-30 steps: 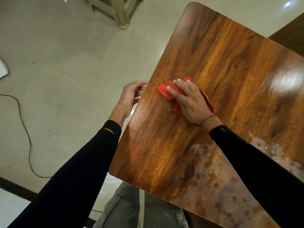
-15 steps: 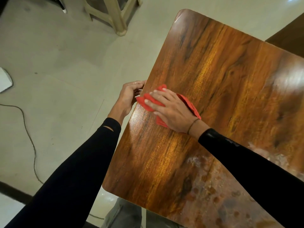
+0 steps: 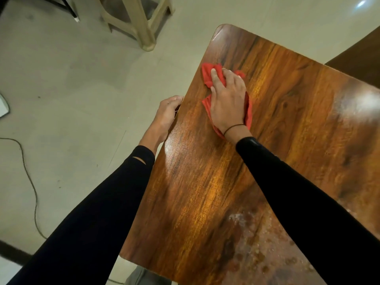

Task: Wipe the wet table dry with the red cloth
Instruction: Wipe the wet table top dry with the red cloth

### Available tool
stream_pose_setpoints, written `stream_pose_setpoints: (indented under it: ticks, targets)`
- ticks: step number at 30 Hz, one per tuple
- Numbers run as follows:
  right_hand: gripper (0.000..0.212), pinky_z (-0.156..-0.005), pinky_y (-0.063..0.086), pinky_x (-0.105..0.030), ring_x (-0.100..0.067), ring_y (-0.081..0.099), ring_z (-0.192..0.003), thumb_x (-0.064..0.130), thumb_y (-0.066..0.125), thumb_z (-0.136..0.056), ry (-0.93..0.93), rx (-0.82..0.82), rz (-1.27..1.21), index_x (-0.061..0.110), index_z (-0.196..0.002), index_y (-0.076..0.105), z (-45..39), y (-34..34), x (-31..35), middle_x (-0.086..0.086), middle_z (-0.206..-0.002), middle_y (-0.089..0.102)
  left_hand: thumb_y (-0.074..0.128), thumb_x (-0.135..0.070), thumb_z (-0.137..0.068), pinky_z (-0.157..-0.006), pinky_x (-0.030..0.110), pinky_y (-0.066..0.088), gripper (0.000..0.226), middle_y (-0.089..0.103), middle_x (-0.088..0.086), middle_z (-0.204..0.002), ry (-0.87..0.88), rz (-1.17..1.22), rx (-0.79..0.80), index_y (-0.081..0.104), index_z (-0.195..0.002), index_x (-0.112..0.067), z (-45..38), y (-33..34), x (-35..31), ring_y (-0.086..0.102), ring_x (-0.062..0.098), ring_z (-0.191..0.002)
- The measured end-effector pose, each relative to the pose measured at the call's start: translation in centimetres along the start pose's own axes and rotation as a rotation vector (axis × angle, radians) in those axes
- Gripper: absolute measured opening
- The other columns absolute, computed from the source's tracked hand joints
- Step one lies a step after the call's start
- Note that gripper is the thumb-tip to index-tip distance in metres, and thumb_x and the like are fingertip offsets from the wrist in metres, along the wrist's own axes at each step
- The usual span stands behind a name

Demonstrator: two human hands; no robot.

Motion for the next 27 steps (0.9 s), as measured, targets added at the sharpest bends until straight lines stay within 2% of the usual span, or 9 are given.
stream_pose_setpoints:
  ticks: [2,5,7,9,12,16,21,24,27]
  targets:
    - [0.054,-0.129,0.026,-0.057,-0.040,0.042,-0.151,0.027,0.037,-0.111,-0.085,0.043,-0.014,0.013,-0.162,0.047,0.1,-0.1,1.4,-0.021,-0.160,0.048,0.047,-0.013,-0.113,-0.069,0.024,0.056,0.030,0.073,0.000,-0.083,-0.010,0.041,0.026,0.073,-0.100,-0.006,0.0,0.2,0.0,0.070,0.011,-0.071]
    - [0.052,-0.127,0.029,-0.057,-0.040,0.046,-0.147,0.023,0.044,-0.108,-0.364,0.136,-0.055,0.011,-0.159,0.051,2.0,-0.4,1.6,-0.022,-0.156,0.053,0.046,-0.008,-0.111,-0.072,0.023,0.060,0.029,0.079,0.007,-0.095,-0.016,0.091,0.042,0.072,-0.119,0.005,-0.3,0.1,0.1,0.077,0.014,-0.079]
    - [0.050,-0.127,0.031,-0.057,-0.038,0.047,-0.147,0.023,0.047,-0.109,-0.491,0.169,-0.071,0.012,-0.157,0.053,2.8,-0.6,-0.1,-0.019,-0.156,0.053,0.048,-0.006,-0.108,-0.073,0.019,0.059,0.029,0.081,0.002,-0.095,0.009,0.052,0.060,0.077,-0.109,-0.003,-0.9,-0.4,0.3,0.077,0.010,-0.083]
    - [0.047,-0.128,0.030,-0.055,-0.035,0.044,-0.150,0.023,0.049,-0.111,-0.546,0.178,-0.088,0.016,-0.158,0.053,2.6,-0.9,-2.6,-0.015,-0.159,0.051,0.050,-0.011,-0.110,-0.075,0.025,0.056,0.032,0.076,0.006,-0.092,0.009,0.022,0.098,0.078,-0.096,-0.014,-1.9,-0.7,0.2,0.072,0.018,-0.083]
    - [0.045,-0.128,0.029,-0.055,-0.034,0.043,-0.151,0.024,0.049,-0.114,-0.512,0.164,-0.084,0.021,-0.160,0.052,1.3,-1.2,-6.4,-0.012,-0.162,0.049,0.051,-0.020,-0.111,-0.077,0.037,0.044,0.038,0.059,0.014,-0.095,-0.021,0.004,0.119,0.078,-0.084,-0.024,-4.1,-0.5,-0.5,0.053,0.027,-0.084]
    - [0.045,-0.127,0.029,-0.056,-0.036,0.045,-0.148,0.029,0.042,-0.116,-0.254,0.095,-0.053,0.019,-0.159,0.052,-2.8,-1.4,-8.2,-0.015,-0.159,0.049,0.056,-0.017,-0.107,-0.064,0.021,0.049,0.026,0.066,0.000,-0.082,0.016,-0.070,0.146,0.079,-0.095,-0.016,-7.3,0.4,-2.8,0.057,0.010,-0.064]
    - [0.048,-0.126,0.032,-0.053,-0.036,0.048,-0.143,0.027,0.039,-0.113,0.028,-0.041,0.003,0.014,-0.157,0.054,-9.1,-0.7,-4.5,-0.017,-0.155,0.053,0.057,-0.017,-0.107,-0.066,0.023,0.051,0.027,0.067,0.000,-0.088,0.006,-0.068,0.184,0.083,-0.107,-0.021,-9.6,1.0,-4.0,0.057,0.010,-0.069]
    - [0.050,-0.124,0.033,-0.054,-0.038,0.049,-0.142,0.026,0.041,-0.110,-0.030,-0.015,0.025,0.013,-0.157,0.053,-10.1,-0.2,-1.7,-0.019,-0.154,0.054,0.058,-0.015,-0.105,-0.067,0.025,0.051,0.028,0.067,-0.001,-0.087,-0.003,-0.037,0.200,0.084,-0.103,-0.024,-10.1,1.0,-4.2,0.056,0.011,-0.068]
    - [0.046,-0.127,0.032,-0.053,-0.037,0.049,-0.143,0.019,0.048,-0.110,-0.192,0.032,0.005,0.012,-0.154,0.056,-7.4,0.1,-0.3,-0.019,-0.153,0.055,0.058,-0.011,-0.102,-0.068,0.028,0.049,0.029,0.063,0.006,-0.091,-0.001,0.012,0.226,0.083,-0.097,-0.025,-10.4,1.1,-4.1,0.052,0.015,-0.069]
Point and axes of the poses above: each hand's wrist, its own z-axis away from the middle knuckle, its own y-axis out of the palm, x = y × z, the point moved 1 cm from there along -z, towards the middle knuckle
